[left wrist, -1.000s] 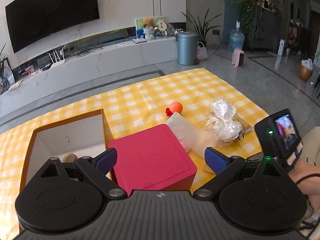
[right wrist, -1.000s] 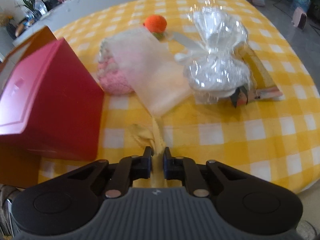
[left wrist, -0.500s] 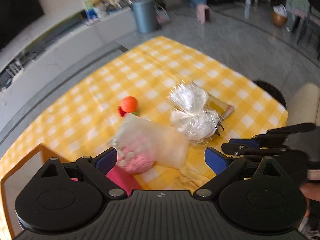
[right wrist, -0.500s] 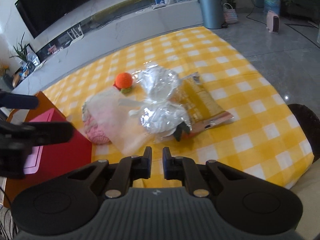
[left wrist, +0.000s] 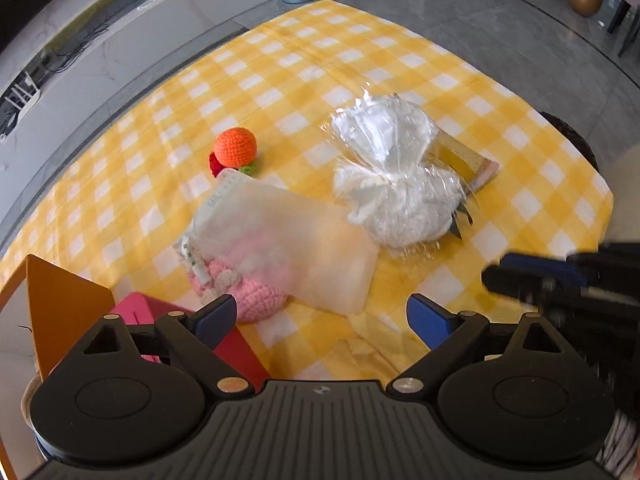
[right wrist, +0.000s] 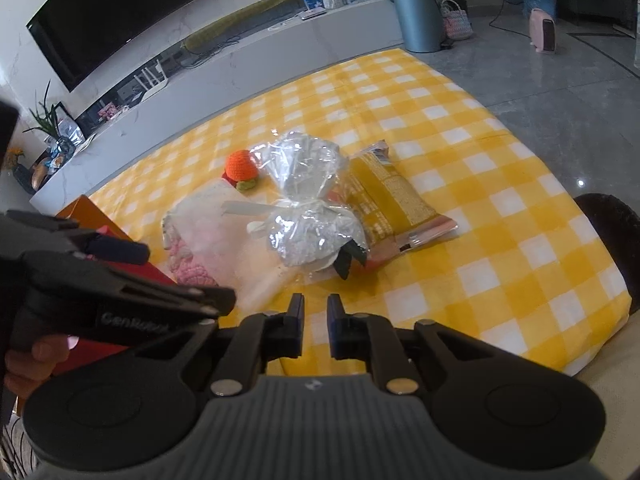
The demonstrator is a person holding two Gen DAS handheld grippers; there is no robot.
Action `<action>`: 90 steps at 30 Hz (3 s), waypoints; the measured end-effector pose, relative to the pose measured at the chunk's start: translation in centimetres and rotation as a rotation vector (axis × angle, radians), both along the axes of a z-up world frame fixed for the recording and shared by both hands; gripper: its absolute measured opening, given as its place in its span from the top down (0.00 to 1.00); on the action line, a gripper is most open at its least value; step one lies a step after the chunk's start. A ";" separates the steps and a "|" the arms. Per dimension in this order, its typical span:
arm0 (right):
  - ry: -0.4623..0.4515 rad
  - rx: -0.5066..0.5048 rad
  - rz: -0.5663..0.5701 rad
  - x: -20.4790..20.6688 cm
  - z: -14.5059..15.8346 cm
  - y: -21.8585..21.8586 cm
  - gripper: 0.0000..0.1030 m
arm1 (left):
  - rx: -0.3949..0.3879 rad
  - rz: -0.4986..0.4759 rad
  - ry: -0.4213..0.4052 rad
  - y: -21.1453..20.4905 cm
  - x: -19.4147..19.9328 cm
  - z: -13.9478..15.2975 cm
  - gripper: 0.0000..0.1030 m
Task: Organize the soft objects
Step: 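Close the right tool on the yellow cloth and lift it, then grasp the plastic-wrapped white bundle with the left tool while the right tool holds the yellow cloth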
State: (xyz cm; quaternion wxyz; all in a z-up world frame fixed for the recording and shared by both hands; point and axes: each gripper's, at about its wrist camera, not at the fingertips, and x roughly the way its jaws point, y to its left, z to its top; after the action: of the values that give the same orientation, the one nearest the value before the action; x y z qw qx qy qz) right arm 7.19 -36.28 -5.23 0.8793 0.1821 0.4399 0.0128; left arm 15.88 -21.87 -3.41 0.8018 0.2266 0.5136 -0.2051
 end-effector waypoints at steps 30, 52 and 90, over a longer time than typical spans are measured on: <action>0.178 -0.282 0.387 2.5 -4.8 11.7 0.85 | -0.043 0.079 -0.062 2.3 1.4 2.7 0.00; -0.068 -0.048 -0.147 -0.5 0.1 -0.9 1.00 | -0.229 0.295 0.123 1.1 4.8 -0.2 0.00; -0.157 -0.016 -0.235 -2.5 1.1 -3.4 1.00 | -0.442 0.116 0.179 -0.7 3.7 2.1 0.56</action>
State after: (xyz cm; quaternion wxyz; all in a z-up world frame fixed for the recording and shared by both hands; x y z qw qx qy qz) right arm 4.72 -39.71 -4.09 0.9080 0.2235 0.3455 -0.0795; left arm 19.57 -22.57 -1.32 0.7934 -0.0032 0.5376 -0.2855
